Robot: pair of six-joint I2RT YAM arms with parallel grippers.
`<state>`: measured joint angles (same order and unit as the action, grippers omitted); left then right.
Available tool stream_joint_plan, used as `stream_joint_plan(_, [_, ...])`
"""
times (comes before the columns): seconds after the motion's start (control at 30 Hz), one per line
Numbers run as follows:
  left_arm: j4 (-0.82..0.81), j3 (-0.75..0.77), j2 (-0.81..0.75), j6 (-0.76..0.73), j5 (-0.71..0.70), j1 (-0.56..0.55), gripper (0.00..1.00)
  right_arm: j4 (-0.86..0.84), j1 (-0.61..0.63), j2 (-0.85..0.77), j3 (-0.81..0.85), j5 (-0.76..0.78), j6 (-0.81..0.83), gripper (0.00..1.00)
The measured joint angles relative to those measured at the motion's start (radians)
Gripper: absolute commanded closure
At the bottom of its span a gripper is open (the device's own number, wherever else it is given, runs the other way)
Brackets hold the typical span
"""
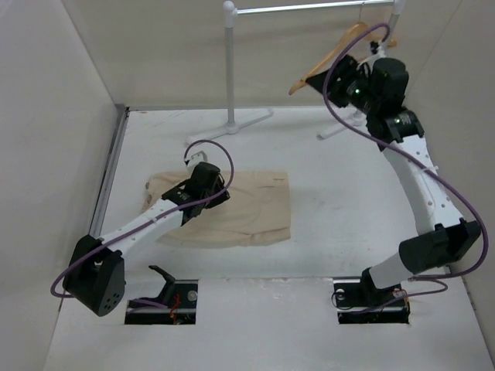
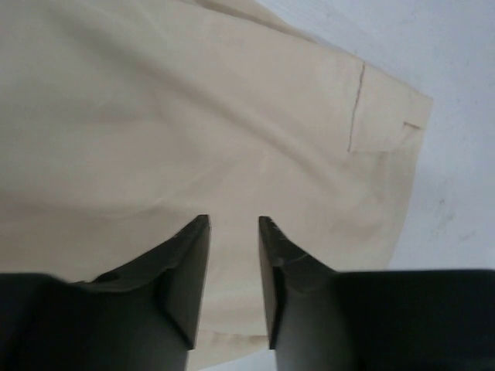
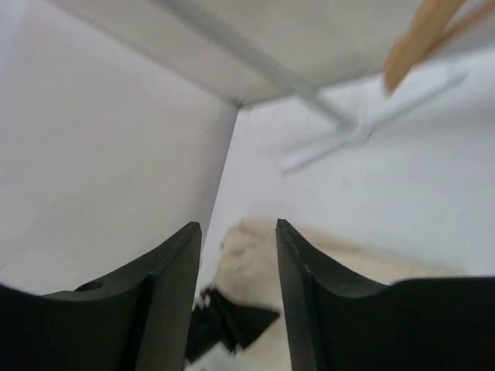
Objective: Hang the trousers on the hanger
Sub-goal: Pick up the hanger from the clothesline.
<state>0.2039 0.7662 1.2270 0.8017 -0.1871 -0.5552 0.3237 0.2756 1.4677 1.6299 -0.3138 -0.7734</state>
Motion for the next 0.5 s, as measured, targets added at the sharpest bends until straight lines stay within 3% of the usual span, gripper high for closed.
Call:
stream_joint_plan(0.17, [-0.014,-0.002,0.020,0.001,0.031,-0.047,0.57,0.073,-0.105,0.174,0.308,0.116,0.042,0.31])
stream_joint_plan(0.33, [-0.032,-0.033,0.016,0.001,0.064,-0.048,0.54,0.183,-0.162,0.377,0.547,0.154,0.060,0.30])
stream_joint_plan(0.5, [-0.037,-0.068,0.011,0.001,0.087,-0.052,0.54,0.262,-0.187,0.512,0.676,0.155,0.062,0.31])
